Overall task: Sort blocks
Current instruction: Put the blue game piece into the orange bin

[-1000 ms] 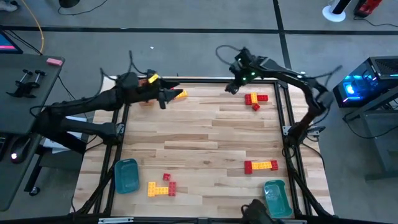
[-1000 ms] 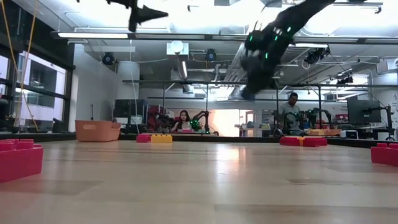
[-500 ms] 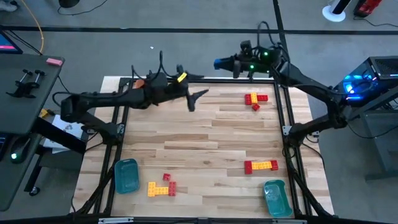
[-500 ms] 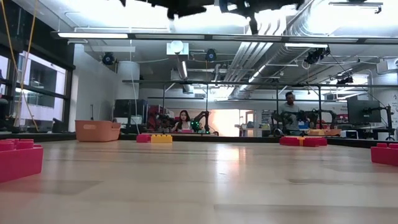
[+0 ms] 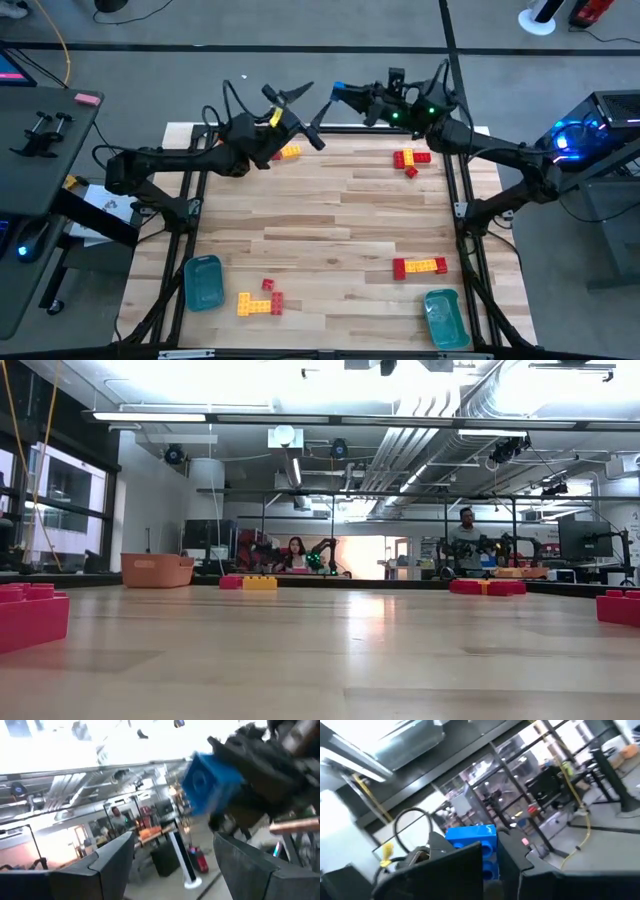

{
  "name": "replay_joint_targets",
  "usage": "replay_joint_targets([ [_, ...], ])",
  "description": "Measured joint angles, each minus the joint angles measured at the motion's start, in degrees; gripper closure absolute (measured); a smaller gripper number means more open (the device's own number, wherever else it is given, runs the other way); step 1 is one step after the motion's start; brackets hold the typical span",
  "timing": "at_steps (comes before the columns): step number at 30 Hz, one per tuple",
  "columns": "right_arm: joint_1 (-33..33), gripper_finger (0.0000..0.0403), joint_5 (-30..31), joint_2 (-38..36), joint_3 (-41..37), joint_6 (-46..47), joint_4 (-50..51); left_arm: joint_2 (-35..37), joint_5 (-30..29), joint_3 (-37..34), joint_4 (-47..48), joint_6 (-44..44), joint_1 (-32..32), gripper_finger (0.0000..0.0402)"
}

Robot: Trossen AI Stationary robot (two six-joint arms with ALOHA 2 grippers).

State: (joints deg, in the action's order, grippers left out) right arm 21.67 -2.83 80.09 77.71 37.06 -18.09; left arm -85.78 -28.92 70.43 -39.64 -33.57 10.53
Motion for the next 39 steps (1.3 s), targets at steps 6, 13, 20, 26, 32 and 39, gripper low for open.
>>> replay_joint_targets([
  [6, -0.7, 0.0403, 3.9, 1.8, 0.0, 0.5, -4.2, 0.0, 4.1, 0.0, -0.5, 0.5, -0.2, 0.0143],
  [13, -0.8, 0.0403, 2.7, 4.0, 0.0, 3.0, -4.5, -0.9, 4.4, -0.1, -2.7, -0.4, -0.5, 0.0143],
  [20, -0.9, 0.0403, 2.4, 4.7, 0.0, 3.0, -4.5, -1.0, 4.2, -0.1, -3.9, -1.2, -0.5, 0.0143],
  [26, -1.6, 0.0403, 2.9, 4.8, 0.0, 3.2, -4.6, -1.0, 4.5, -0.1, -3.9, -1.2, 0.6, 0.0163],
  [32, -2.2, 0.0403, 3.2, 5.1, 0.0, 3.1, -6.3, -1.0, 7.1, -0.1, -3.8, -1.1, 1.0, 0.0212],
  [39, -2.5, 0.0403, 2.2, 5.1, 0.0, 4.2, -6.9, -1.0, 9.8, -0.1, -3.8, -1.0, 1.1, 0.0233],
])
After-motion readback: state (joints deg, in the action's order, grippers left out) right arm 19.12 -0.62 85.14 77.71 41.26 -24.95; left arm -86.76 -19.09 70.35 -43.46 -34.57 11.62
